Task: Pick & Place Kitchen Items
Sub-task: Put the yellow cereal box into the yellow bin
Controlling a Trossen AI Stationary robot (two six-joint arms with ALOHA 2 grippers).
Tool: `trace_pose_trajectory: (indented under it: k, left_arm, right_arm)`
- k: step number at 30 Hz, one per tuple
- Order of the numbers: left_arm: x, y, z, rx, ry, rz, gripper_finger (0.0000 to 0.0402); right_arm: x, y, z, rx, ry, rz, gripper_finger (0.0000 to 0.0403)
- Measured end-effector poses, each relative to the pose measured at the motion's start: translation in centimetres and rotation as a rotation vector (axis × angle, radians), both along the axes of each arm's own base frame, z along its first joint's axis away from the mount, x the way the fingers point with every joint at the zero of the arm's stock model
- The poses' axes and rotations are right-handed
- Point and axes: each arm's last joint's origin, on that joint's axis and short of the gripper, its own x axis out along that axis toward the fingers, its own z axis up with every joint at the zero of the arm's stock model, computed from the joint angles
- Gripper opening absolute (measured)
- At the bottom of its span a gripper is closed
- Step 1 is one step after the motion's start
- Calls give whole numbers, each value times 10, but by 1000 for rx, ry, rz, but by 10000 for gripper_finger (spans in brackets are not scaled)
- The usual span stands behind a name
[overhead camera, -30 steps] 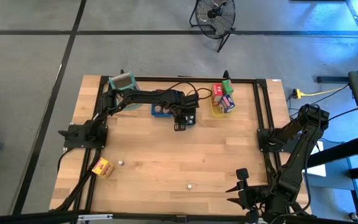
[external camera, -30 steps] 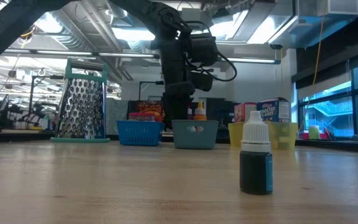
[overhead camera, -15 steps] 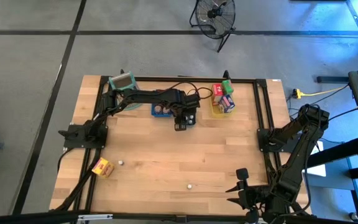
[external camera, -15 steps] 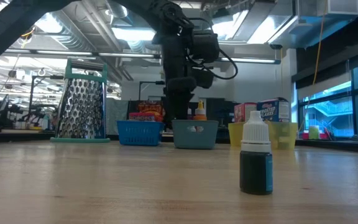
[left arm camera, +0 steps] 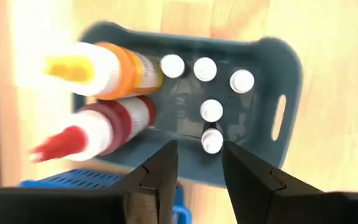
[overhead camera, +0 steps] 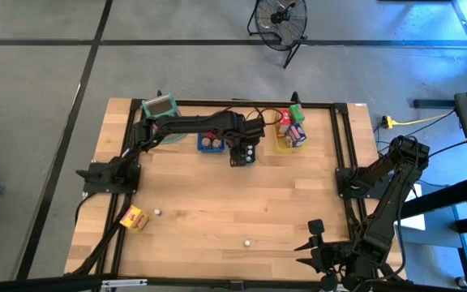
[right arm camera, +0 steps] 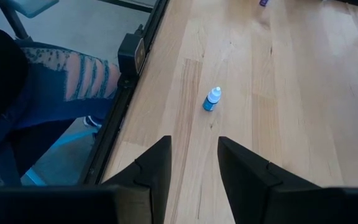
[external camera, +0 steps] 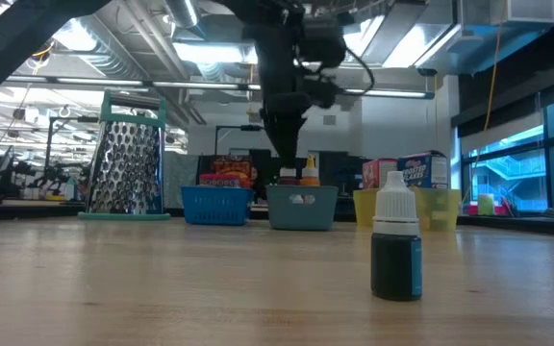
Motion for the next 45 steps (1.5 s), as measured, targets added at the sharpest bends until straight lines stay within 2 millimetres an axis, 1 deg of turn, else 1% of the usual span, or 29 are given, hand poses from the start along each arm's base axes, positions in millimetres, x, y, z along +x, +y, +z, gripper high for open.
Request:
trace_pose_trajectory:
  k: [4, 8, 12, 15, 17, 21, 25, 28, 32, 37, 42, 45]
  left_arm:
    - [1, -8, 24, 8, -6, -7, 116]
    - [-1, -24, 53, 5, -14, -25, 117]
    - [-9, -47, 79, -12, 20, -25, 118]
    - [-21, -65, 93, -49, 77, 38, 116]
    - [-22, -78, 100, -100, 25, 93, 116]
    - [-34, -101, 119, -208, -30, 166, 116]
    - [-38, -116, 125, -202, -53, 141, 112]
    - [-45, -125, 134, -170, -73, 145, 111]
    - [-46, -134, 134, -137, -78, 114, 115]
    - [-47, -138, 136, -15, -110, 155, 124]
    - [-47, -139, 136, 13, -117, 164, 133]
    - [-47, -138, 136, 40, -122, 169, 152]
  right_arm:
    - [0, 0, 0, 5, 6, 5, 133]
    - [0, 1, 0, 20, 18, 11, 133]
    - [0, 1, 0, 42, 27, 3, 133]
    - [-1, 2, -1, 62, 52, 15, 133]
    - [-1, 2, 0, 69, 56, 18, 133]
    - [-1, 2, 0, 70, 55, 19, 133]
    - [-1, 2, -1, 59, 57, 22, 133]
    - [0, 1, -1, 35, 51, 31, 133]
    - [0, 0, -1, 20, 55, 33, 133]
    - [0, 0, -1, 16, 55, 34, 133]
    - [0, 0, -1, 16, 55, 34, 133]
    - [0, 0, -1, 17, 55, 34, 133]
